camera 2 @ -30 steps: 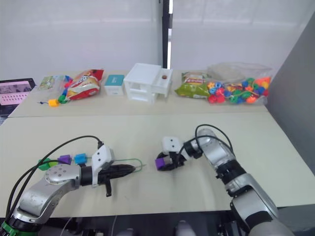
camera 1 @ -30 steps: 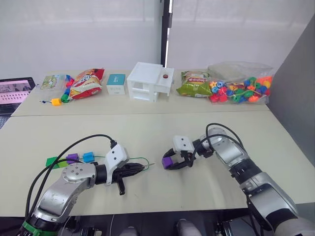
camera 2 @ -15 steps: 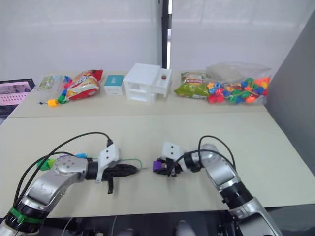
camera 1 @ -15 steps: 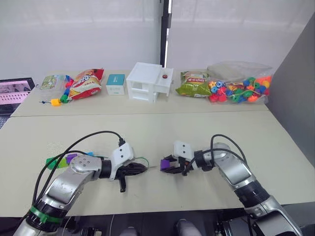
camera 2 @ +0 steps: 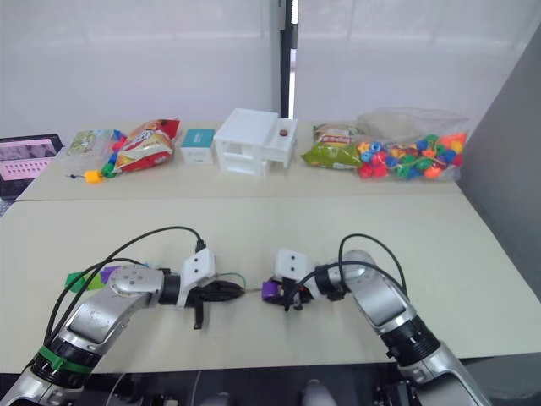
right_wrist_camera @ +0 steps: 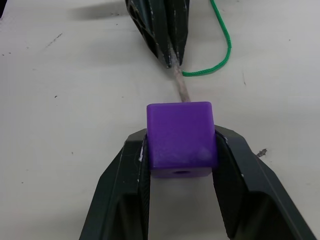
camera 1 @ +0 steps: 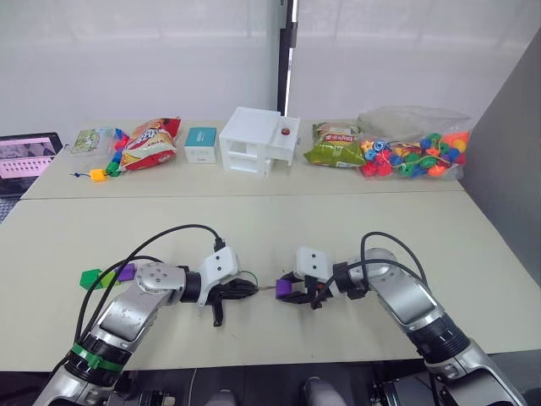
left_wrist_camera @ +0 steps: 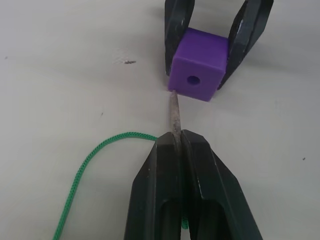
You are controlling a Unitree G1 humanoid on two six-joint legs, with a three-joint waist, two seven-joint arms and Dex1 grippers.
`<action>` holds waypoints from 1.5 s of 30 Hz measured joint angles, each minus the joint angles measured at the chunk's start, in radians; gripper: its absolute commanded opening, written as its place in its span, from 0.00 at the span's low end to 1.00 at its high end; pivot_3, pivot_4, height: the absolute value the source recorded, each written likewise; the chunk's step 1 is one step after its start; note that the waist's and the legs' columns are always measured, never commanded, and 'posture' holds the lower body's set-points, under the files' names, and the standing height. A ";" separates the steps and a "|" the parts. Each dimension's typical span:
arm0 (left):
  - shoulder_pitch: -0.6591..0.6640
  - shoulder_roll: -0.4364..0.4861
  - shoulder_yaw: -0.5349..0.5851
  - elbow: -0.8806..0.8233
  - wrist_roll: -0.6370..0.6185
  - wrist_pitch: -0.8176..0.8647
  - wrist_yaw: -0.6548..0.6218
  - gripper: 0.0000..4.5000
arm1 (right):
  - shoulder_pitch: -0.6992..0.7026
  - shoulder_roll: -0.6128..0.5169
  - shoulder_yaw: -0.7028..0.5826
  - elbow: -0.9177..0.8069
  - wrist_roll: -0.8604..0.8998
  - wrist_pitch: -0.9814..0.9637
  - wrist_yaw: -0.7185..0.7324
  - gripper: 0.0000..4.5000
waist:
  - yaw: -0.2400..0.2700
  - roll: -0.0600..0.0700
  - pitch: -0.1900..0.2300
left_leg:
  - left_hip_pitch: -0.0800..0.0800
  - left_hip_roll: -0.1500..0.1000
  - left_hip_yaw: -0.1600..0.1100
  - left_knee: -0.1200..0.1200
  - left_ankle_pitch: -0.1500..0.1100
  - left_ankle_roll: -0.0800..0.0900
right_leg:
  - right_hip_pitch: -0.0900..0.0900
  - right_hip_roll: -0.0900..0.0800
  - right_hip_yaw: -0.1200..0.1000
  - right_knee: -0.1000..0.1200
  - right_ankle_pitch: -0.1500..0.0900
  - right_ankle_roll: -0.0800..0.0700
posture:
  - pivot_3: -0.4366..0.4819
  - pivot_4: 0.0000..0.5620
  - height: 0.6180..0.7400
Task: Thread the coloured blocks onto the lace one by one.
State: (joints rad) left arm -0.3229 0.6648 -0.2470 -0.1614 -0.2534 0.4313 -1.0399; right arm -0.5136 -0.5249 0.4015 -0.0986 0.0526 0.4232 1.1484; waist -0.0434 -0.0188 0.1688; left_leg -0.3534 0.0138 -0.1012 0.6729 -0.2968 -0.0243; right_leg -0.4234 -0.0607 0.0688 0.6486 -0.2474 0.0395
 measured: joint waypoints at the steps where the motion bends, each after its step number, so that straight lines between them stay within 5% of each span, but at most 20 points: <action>1: 0.000 -0.001 0.000 0.000 0.002 0.000 -0.001 0.00 | 0.000 0.000 0.001 0.000 0.000 0.000 0.000 0.26 | 0.000 0.000 0.000 | 0.000 0.000 0.000 0.000 0.000 0.000 | 0.000 0.000 0.000 0.000 0.000 0.000 | 0.48 0.27 1.00; 24: -0.061 -0.073 -0.050 -0.011 0.060 0.034 0.009 0.00 | 0.011 0.012 0.036 -0.050 0.004 0.055 -0.012 0.26 | 0.005 0.000 0.000 | -0.001 0.000 0.000 0.004 0.000 0.000 | 0.001 0.000 0.000 0.000 0.000 0.001 | 0.48 0.27 1.00; 45: 0.051 0.049 0.027 -0.127 -0.013 0.092 -0.021 0.00 | 0.025 -0.027 0.038 -0.079 0.011 0.061 -0.035 0.26 | 0.023 0.000 0.000 | -0.001 -0.001 0.000 0.004 0.000 0.000 | 0.002 -0.001 0.000 -0.001 0.000 0.001 | 0.48 0.27 1.00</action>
State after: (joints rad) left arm -0.2720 0.7134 -0.2198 -0.2887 -0.2668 0.5236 -1.0609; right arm -0.4883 -0.5521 0.4392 -0.1777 0.0636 0.4838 1.1135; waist -0.0207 -0.0188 0.1687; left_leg -0.3540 0.0131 -0.1013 0.6773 -0.2971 -0.0238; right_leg -0.4212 -0.0612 0.0687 0.6481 -0.2471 0.0403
